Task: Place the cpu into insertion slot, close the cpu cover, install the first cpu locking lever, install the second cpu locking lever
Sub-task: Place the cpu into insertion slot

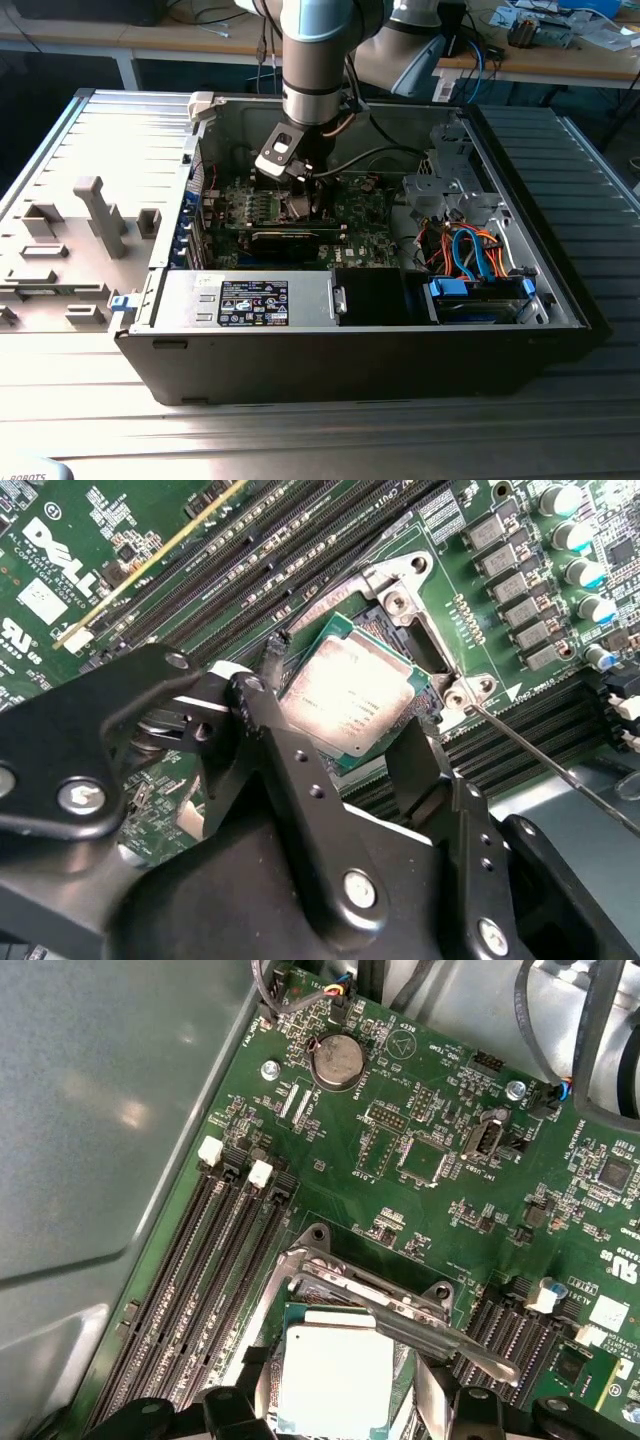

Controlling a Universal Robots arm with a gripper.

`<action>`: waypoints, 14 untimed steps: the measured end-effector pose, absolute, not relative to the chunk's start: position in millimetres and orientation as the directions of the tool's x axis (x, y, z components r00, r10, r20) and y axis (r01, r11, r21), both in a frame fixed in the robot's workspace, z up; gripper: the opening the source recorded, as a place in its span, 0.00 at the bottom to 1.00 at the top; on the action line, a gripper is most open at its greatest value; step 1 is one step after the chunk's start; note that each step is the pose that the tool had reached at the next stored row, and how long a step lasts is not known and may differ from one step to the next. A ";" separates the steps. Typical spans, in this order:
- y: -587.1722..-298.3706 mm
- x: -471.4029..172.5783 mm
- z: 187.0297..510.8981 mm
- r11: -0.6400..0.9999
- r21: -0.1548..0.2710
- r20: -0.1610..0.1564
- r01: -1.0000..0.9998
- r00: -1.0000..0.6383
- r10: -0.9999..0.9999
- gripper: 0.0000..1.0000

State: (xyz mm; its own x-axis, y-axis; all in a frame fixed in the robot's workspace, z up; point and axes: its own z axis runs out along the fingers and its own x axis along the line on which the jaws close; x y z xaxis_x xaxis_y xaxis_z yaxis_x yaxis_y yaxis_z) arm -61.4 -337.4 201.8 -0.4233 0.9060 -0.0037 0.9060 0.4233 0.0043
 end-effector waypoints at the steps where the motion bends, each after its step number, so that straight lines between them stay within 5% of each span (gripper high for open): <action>1: -337.4 -61.4 201.7 0.423 0.004 -0.004 0.906 -0.423 0.906 0.68; 10: -337.4 -61.4 200.0 0.423 0.004 -0.004 0.906 -0.423 0.906 0.68; 14: -337.4 -61.4 199.9 0.423 0.004 -0.004 0.906 -0.423 0.906 0.54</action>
State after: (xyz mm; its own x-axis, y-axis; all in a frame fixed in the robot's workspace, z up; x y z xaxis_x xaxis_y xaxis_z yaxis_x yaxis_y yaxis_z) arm -61.4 -337.4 199.9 -0.4233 0.9060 -0.0038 0.9060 0.4234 0.0041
